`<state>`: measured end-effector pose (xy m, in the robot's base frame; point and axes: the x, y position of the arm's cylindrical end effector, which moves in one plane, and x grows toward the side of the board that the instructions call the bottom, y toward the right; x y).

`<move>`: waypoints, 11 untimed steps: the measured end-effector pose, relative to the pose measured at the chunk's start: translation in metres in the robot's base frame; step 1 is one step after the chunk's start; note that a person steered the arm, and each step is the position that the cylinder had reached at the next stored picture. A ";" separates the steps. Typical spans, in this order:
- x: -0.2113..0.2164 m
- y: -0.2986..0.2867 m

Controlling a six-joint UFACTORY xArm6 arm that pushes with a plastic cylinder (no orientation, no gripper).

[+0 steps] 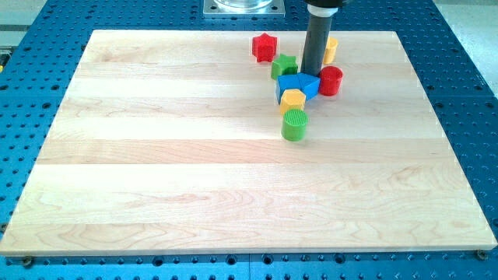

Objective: Form a diagonal line with red circle cube and hexagon

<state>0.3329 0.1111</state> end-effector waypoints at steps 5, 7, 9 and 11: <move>0.046 0.104; -0.016 0.062; -0.035 -0.034; -0.061 0.046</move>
<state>0.2716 0.1570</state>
